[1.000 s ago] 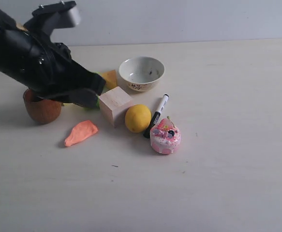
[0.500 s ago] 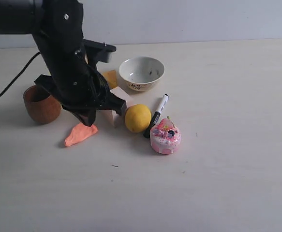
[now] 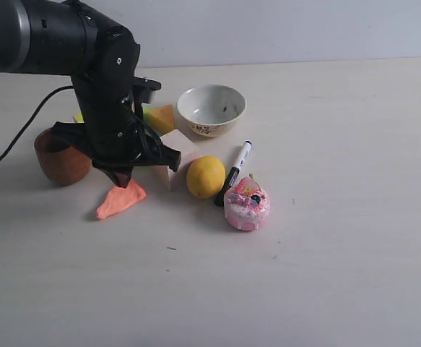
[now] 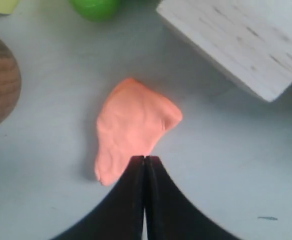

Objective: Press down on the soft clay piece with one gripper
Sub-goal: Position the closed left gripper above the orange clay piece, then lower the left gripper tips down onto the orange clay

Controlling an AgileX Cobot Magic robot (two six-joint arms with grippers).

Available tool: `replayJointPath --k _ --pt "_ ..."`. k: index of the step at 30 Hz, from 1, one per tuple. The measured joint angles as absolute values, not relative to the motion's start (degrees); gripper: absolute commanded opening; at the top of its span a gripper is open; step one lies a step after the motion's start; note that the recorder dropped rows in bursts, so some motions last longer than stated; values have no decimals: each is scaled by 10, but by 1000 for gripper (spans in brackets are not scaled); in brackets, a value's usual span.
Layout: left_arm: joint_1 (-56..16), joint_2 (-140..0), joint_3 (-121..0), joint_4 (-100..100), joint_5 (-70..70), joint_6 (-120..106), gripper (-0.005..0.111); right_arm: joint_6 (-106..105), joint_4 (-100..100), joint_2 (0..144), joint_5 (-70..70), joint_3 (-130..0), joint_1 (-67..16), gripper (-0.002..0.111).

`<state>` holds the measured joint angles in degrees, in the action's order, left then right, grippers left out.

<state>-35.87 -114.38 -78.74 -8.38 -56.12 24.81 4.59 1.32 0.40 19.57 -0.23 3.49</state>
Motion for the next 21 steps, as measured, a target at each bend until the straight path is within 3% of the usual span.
replayJointPath --k 21 --pt "-337 -1179 -790 -45 -546 151 0 46 13 4 196 -2 35 0"
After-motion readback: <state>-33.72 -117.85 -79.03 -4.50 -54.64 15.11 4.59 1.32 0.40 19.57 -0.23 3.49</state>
